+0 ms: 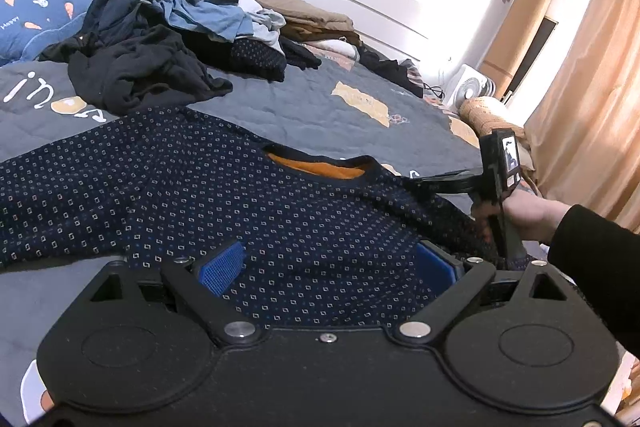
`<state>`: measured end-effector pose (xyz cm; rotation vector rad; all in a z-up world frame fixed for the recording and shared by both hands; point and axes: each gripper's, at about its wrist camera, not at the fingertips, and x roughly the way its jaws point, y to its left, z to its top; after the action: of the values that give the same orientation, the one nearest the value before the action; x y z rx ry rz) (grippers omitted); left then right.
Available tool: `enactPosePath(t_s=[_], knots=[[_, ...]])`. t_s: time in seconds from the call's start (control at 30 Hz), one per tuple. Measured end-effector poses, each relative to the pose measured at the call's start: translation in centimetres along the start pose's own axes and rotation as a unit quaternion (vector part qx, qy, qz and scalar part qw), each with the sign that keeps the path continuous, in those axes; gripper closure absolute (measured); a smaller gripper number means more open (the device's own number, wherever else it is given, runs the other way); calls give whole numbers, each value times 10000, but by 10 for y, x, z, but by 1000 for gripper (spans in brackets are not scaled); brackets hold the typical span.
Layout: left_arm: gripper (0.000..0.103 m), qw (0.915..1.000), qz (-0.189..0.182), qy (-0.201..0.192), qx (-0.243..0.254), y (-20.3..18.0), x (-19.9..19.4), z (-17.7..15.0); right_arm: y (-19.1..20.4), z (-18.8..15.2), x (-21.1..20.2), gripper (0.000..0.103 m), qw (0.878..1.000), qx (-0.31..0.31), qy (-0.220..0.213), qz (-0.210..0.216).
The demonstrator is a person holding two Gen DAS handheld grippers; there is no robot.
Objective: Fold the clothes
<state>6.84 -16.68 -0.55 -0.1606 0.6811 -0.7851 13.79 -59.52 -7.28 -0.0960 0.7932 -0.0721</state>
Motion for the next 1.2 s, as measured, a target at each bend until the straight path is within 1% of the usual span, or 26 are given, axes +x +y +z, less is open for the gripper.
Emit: enactPosePath(t_s=[0.03, 0.1, 0.2, 0.3, 0.33, 0.43, 0.5, 0.57, 0.63, 0.73, 0.77, 0.8, 0.87, 0.9, 0.97, 1.07, 1.13, 1.2], knots=[[11, 10000, -3, -5, -12, 1, 0, 0, 0, 1, -1, 101, 9999, -23, -86, -122], [11, 10000, 18, -18, -36, 2, 0, 1, -6, 6, -5, 101, 9987, 158, -333, -351], [11, 10000, 43, -34, -47, 3, 0, 1, -19, 14, -8, 101, 9928, 490, -740, -802], [11, 10000, 54, -34, -24, 3, 0, 1, -21, 19, 1, 101, 9869, 415, -917, -1262], [11, 10000, 59, -27, -24, 4, 0, 1, -21, 20, 5, 101, 9855, 406, -934, -1355], [11, 10000, 86, -11, -29, 4, 1, 0, -26, 21, 26, 101, 9893, 617, -584, -1183], [10, 9999, 107, -7, -29, 4, 1, 1, -26, 22, 25, 100, 9885, 626, -630, -1224], [10, 10000, 86, 9, -42, 4, 2, 1, -25, 23, 19, 95, 9866, 676, -745, -1288], [10, 10000, 74, 5, -33, 2, 1, 0, -29, 26, 6, 94, 9866, 892, -788, -1120], [10, 10000, 33, -6, -7, -1, 0, 0, -30, 26, -26, 93, 9905, 1007, -729, -594], [10, 10000, 15, -18, -1, -2, -1, 0, -26, 25, -38, 91, 9911, 1018, -697, -503], [10, 10000, -7, -34, 8, -4, -2, 0, -23, 20, -52, 89, 9910, 1080, -685, -403], [10, 9999, -59, -80, -16, -6, -4, 0, -14, 1, -84, 81, 9893, 1259, -724, -167], [10, 9999, -86, -104, -30, -7, -6, 0, -9, -11, -100, 78, 9881, 1345, -741, -58], [10, 9998, -143, -146, -58, -10, -9, 0, 5, -42, -133, 69, 9858, 1496, -760, 89], [10, 9995, -230, -192, -27, -17, -12, 0, 23, -89, -171, 62, 9797, 1878, -694, -44], [10, 9994, -284, -217, 19, -22, -15, -1, 32, -119, -193, 61, 9732, 2196, -672, -104], [9, 9991, -327, -239, 88, -26, -17, -3, 45, -145, -216, 61, 9700, 2356, -582, -151]])
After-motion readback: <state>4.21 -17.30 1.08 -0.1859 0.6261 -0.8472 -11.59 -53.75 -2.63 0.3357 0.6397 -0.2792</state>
